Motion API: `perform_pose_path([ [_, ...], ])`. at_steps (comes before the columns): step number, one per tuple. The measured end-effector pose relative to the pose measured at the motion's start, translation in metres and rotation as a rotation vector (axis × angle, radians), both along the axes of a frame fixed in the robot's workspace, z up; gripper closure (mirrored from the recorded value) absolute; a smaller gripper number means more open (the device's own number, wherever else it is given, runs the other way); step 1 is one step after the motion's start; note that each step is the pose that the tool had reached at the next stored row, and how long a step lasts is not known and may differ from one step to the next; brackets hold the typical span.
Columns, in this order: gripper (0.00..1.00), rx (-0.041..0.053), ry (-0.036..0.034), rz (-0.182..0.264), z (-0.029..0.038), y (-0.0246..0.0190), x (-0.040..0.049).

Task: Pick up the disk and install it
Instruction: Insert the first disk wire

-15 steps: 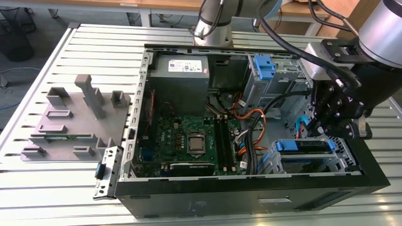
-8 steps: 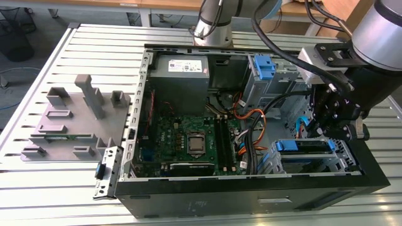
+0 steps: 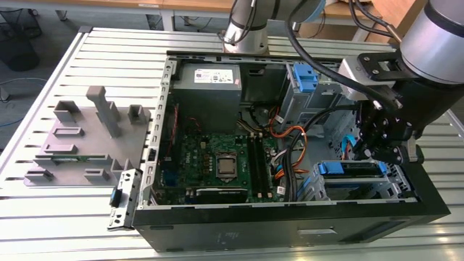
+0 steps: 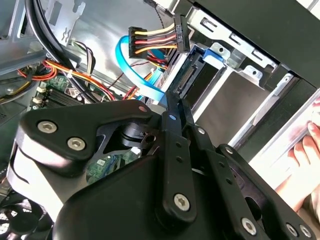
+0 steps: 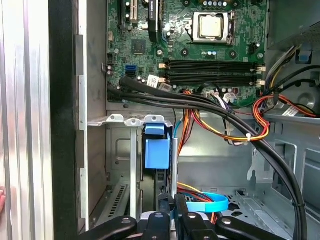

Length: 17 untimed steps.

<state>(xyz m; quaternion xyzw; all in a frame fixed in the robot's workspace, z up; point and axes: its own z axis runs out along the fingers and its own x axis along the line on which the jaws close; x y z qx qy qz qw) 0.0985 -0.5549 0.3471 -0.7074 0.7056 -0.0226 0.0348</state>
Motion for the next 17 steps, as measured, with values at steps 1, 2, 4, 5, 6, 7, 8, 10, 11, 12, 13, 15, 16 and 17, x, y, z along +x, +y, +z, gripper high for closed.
perform_pose_path([
  [1, 0.84, -0.0001, -0.0025, 0.0, -0.0005, -0.0004, -0.0004],
  [2, 0.84, -0.0003, -0.0056, 0.0, -0.0011, -0.0009, -0.0009],
  [4, 0.84, -0.0003, -0.0136, 0.001, -0.0023, -0.0014, -0.002],
  [5, 0.84, -0.0004, -0.0173, 0.001, -0.0029, -0.0015, -0.0025],
  [6, 0.84, -0.0004, -0.0203, 0.001, -0.0034, -0.0016, -0.0028],
  [7, 0.84, -0.0002, -0.0225, 0.002, -0.0041, -0.0017, -0.0031],
  [8, 0.84, -0.0001, -0.0238, 0.002, -0.0047, -0.0017, -0.0033],
  [10, 0.84, -0.0001, -0.0241, 0.003, -0.0058, -0.0018, -0.0037],
  [11, 0.84, -0.0002, -0.0241, 0.004, -0.0064, -0.0018, -0.0039],
  [12, 0.84, -0.0002, -0.0241, 0.005, -0.0069, -0.0019, -0.0041],
  [13, 0.84, -0.0002, -0.0241, 0.005, -0.0073, -0.0021, -0.0042],
  [15, 0.84, -0.0003, -0.0243, 0.006, -0.0079, -0.0027, -0.0042],
  [16, 0.84, -0.0002, -0.0245, 0.006, -0.0082, -0.0032, -0.0043],
  [17, 0.84, -0.0002, -0.0248, 0.007, -0.0085, -0.0036, -0.0043],
])
